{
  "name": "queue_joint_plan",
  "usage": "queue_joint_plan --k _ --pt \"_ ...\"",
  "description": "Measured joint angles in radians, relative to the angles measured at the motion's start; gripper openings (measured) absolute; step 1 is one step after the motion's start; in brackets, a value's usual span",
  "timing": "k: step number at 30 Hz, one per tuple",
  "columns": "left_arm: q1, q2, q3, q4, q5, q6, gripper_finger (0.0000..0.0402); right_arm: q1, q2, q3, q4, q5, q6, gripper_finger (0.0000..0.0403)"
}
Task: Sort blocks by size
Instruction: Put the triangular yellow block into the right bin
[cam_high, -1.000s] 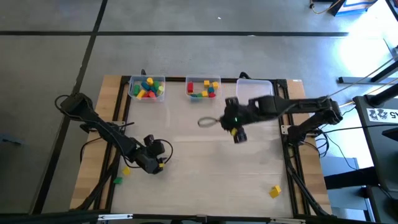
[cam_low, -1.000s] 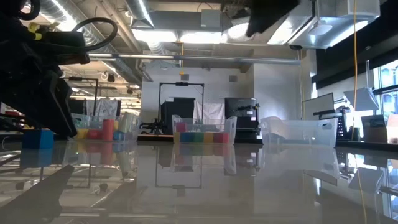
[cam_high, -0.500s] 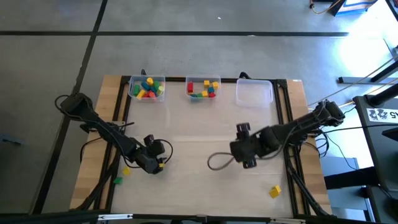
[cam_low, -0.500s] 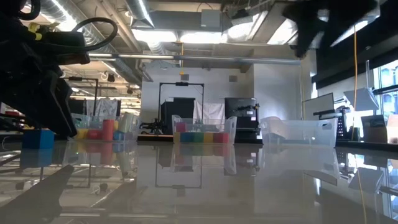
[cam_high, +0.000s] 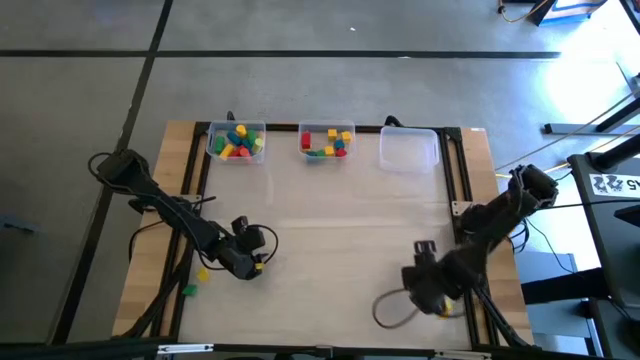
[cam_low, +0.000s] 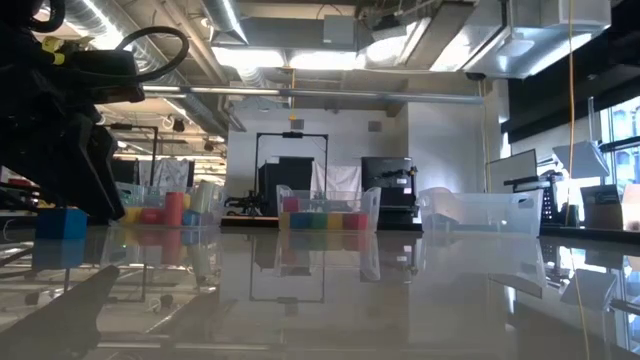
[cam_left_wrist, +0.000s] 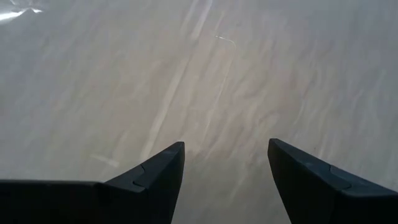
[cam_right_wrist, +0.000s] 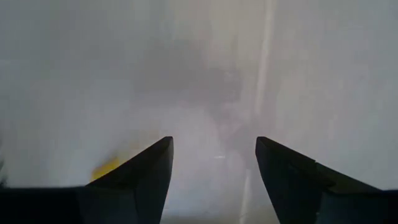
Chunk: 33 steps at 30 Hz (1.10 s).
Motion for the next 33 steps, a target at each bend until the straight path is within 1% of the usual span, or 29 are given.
queue_joint_plan --k 2,7,15,19,24,26,30,33 --pt "0.002 0.0 0.0 0.0 0.0 0.009 0.0227 0.054 0.0 -0.003 0.0 -0.034 0.049 0.0234" --pt "0.003 0.0 0.0 0.003 -0.002 0.036 0.0227 0.175 0.001 -0.008 0.002 -0.047 0.072 0.0234" --pt "0.003 0.0 0.0 0.002 -0.013 0.056 0.0227 0.287 0.063 -0.008 0.031 -0.046 0.073 0.0234" --pt "0.003 0.0 0.0 0.002 -0.042 0.084 0.0227 0.308 0.119 -0.008 0.074 -0.059 0.064 0.0234" --pt "0.003 0.0 0.0 0.002 -0.047 0.086 0.0227 0.306 0.183 -0.008 0.112 -0.181 0.01 0.0234" --pt "0.003 0.0 0.0 0.001 -0.047 0.086 0.0227 0.305 0.2 -0.008 0.12 -0.212 -0.006 0.0234" --pt "0.003 0.0 0.0 -0.002 -0.047 0.081 0.0227 0.305 0.219 -0.008 0.149 -0.22 -0.008 0.0234" --pt "0.003 0.0 0.0 -0.002 -0.047 0.08 0.0227 0.305 0.235 -0.008 0.174 -0.188 -0.012 0.0234"
